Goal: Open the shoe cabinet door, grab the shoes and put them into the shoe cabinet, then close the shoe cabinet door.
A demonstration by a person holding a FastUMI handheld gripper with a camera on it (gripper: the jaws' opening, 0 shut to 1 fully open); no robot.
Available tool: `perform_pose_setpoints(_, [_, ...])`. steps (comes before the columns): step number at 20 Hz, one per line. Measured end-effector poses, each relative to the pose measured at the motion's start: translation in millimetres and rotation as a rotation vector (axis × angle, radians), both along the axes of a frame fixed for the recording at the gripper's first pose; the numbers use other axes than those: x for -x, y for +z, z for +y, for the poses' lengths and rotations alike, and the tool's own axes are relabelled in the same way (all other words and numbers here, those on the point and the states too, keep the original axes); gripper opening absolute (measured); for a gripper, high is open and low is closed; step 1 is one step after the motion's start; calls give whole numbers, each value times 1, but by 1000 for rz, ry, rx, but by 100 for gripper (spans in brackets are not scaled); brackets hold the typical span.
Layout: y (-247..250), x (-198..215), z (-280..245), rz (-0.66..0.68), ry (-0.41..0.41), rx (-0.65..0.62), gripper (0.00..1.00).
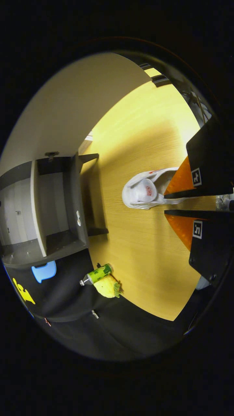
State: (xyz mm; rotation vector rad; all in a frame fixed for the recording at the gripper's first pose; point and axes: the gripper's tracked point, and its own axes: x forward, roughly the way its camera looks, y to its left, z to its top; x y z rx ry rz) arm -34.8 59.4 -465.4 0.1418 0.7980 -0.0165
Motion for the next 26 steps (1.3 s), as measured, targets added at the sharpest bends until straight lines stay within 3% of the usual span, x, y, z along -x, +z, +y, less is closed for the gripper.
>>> perform_pose_setpoints(12, [-55,-33,-4,70,9,18,24])
perform_pose_setpoints(26, [-64,-56,2,45,45,66,24])
